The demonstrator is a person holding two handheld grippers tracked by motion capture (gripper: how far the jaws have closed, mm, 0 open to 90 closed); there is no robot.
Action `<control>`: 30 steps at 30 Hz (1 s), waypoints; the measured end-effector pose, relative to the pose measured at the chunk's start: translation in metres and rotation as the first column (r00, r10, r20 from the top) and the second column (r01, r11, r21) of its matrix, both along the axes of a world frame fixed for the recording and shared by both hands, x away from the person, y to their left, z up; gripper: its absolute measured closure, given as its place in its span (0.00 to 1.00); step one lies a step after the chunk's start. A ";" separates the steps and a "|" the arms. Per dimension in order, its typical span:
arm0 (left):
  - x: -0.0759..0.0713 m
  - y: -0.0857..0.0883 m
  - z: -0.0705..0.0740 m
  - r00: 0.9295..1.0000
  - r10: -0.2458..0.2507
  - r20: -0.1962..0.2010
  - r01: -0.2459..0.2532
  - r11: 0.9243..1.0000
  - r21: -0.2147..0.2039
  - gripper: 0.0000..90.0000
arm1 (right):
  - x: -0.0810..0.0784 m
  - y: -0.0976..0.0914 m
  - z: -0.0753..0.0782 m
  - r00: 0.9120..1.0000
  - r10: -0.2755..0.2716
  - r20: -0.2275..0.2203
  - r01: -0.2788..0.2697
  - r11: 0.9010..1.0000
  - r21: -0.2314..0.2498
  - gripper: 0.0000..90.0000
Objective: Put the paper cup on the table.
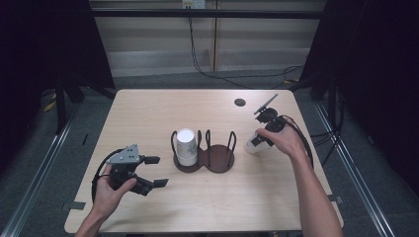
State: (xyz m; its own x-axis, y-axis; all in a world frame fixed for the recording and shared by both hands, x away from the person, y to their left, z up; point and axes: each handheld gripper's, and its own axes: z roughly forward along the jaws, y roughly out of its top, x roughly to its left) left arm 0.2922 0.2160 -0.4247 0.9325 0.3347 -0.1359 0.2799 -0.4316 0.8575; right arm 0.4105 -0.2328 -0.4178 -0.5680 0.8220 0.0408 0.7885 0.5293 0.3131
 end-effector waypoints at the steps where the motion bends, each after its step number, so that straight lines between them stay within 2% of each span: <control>1: 0.000 0.000 0.000 1.000 0.002 -0.003 -0.002 1.000 -0.002 0.18 | 0.001 0.000 0.000 1.000 0.007 0.003 -0.007 1.000 -0.002 0.27; 11: 0.000 0.001 0.000 1.000 0.002 -0.001 -0.002 1.000 0.004 0.18 | 0.005 0.010 -0.003 0.998 -0.016 0.063 0.015 1.000 0.023 0.23; 13: 0.000 0.001 0.000 1.000 0.003 -0.002 -0.003 1.000 0.000 0.18 | 0.006 0.012 -0.004 0.998 -0.014 0.058 0.012 1.000 0.027 0.23; 17: 0.001 0.002 -0.001 1.000 0.008 -0.003 -0.008 1.000 0.001 0.18 | 0.007 0.014 -0.003 0.997 -0.022 0.079 0.018 0.999 0.047 0.21; 21: 0.001 0.001 -0.001 1.000 0.004 -0.003 -0.003 1.000 0.004 0.18 | 0.006 0.013 -0.002 0.995 -0.030 0.097 0.023 0.997 0.070 0.19; 25: 0.001 0.002 -0.001 1.000 0.006 -0.001 -0.006 1.000 0.006 0.18 | 0.005 0.010 0.000 0.992 -0.047 0.121 0.032 0.992 0.121 0.16; 30: 0.000 0.002 -0.001 1.000 0.004 -0.004 -0.004 1.000 0.004 0.18 | 0.000 0.008 0.001 0.984 -0.076 0.163 0.049 0.986 0.161 0.16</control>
